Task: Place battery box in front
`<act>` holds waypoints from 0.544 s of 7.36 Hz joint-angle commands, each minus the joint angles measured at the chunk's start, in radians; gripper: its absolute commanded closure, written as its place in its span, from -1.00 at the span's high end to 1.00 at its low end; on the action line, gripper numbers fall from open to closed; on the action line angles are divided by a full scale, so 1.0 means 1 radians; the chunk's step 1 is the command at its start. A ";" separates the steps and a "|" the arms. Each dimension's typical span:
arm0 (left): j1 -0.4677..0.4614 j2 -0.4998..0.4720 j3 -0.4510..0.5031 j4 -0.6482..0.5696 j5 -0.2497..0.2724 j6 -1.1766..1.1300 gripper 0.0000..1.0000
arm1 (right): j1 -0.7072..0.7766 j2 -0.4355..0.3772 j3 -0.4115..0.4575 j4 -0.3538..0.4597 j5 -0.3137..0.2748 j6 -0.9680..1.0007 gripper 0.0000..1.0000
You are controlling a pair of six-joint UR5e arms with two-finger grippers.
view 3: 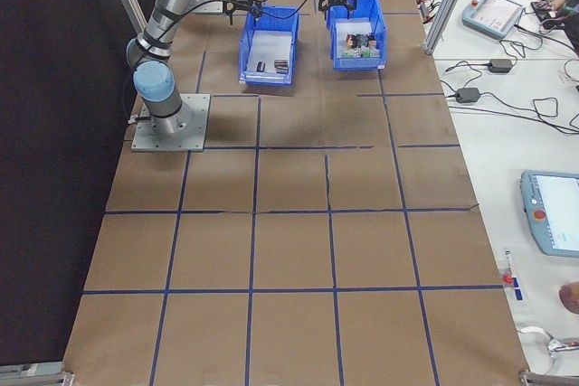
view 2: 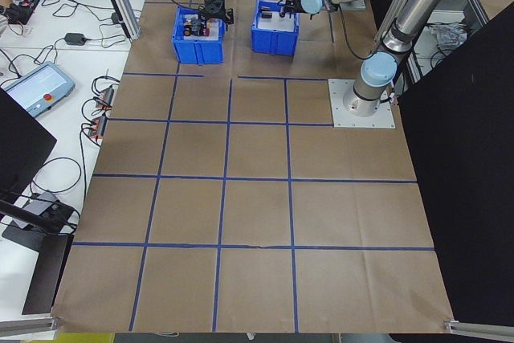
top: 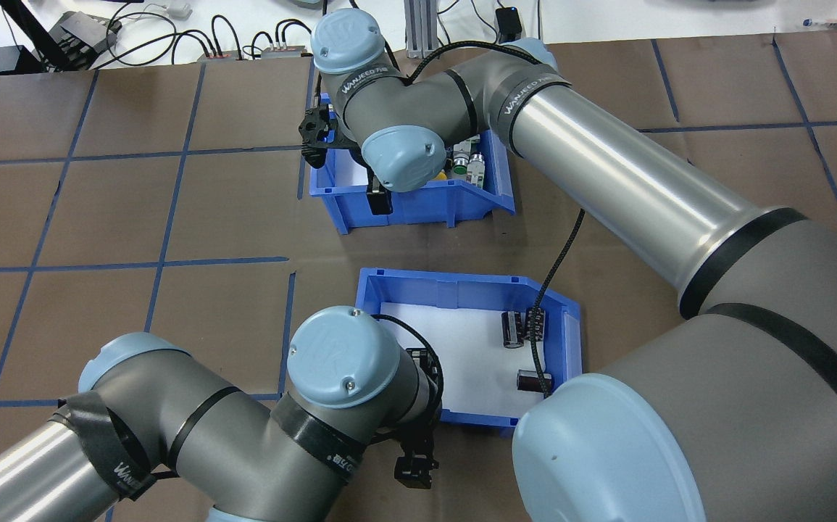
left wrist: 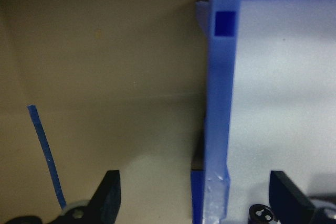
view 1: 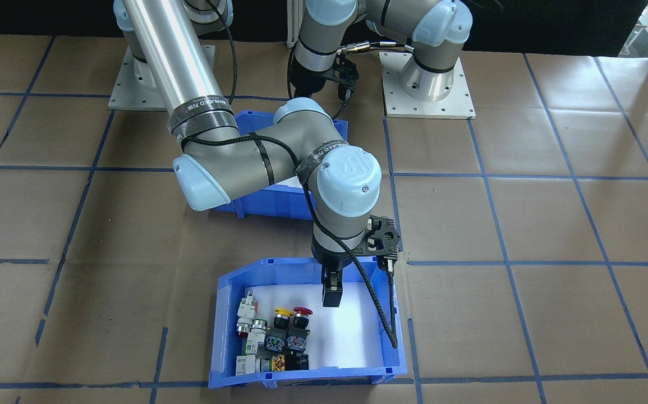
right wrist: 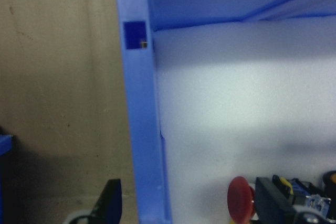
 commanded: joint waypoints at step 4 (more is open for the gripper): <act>-0.003 -0.029 -0.001 0.059 -0.003 0.009 -0.60 | -0.010 -0.027 -0.017 0.001 -0.025 -0.009 -0.95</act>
